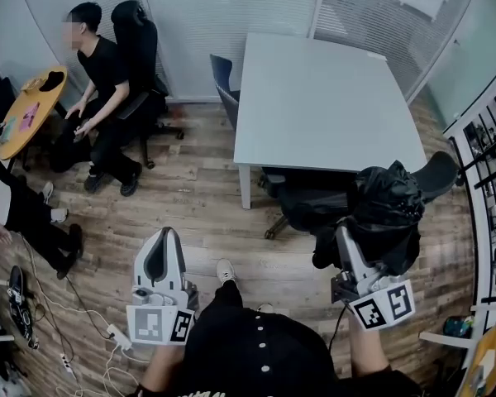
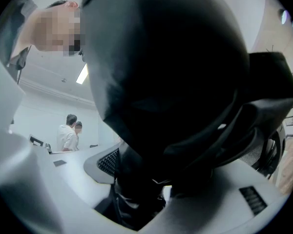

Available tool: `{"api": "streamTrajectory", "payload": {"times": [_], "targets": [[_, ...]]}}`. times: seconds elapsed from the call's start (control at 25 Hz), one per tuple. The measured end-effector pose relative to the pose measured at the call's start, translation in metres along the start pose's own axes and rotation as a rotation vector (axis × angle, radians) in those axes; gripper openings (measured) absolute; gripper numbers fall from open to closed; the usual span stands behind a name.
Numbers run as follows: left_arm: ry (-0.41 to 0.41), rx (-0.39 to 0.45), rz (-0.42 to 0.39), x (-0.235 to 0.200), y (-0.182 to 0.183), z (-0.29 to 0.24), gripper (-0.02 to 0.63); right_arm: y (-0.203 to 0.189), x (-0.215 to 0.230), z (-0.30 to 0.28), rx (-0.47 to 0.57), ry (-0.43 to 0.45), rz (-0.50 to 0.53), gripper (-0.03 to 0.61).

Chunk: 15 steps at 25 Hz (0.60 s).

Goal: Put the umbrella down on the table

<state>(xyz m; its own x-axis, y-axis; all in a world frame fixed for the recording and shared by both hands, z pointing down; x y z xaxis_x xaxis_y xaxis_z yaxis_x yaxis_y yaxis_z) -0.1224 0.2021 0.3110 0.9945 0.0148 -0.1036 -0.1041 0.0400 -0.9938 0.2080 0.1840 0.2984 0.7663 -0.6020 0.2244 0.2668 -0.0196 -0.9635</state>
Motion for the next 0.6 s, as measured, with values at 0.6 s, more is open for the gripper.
{"api": "streamTrajectory", "payload": {"times": [0.6], "targets": [[-0.057, 0.010, 0.010, -0.016, 0.005, -0.085, 0.015, 0.007, 0.027, -0.061, 0.025, -0.049, -0.013, 0.288]]}}
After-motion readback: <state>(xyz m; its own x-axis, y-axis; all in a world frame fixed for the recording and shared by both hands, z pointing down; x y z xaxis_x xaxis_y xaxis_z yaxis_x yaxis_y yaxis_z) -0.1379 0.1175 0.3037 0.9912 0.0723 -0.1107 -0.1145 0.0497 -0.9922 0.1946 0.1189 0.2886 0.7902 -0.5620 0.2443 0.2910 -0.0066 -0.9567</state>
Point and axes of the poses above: the fingertips, and each gripper's own axes: z backward along the fingers, x to its right, y out of its top, the point moved 1 cm from there along z, backward along the fingers, and after that the axes turned 11 degrees about y, right-handed, at the moved point
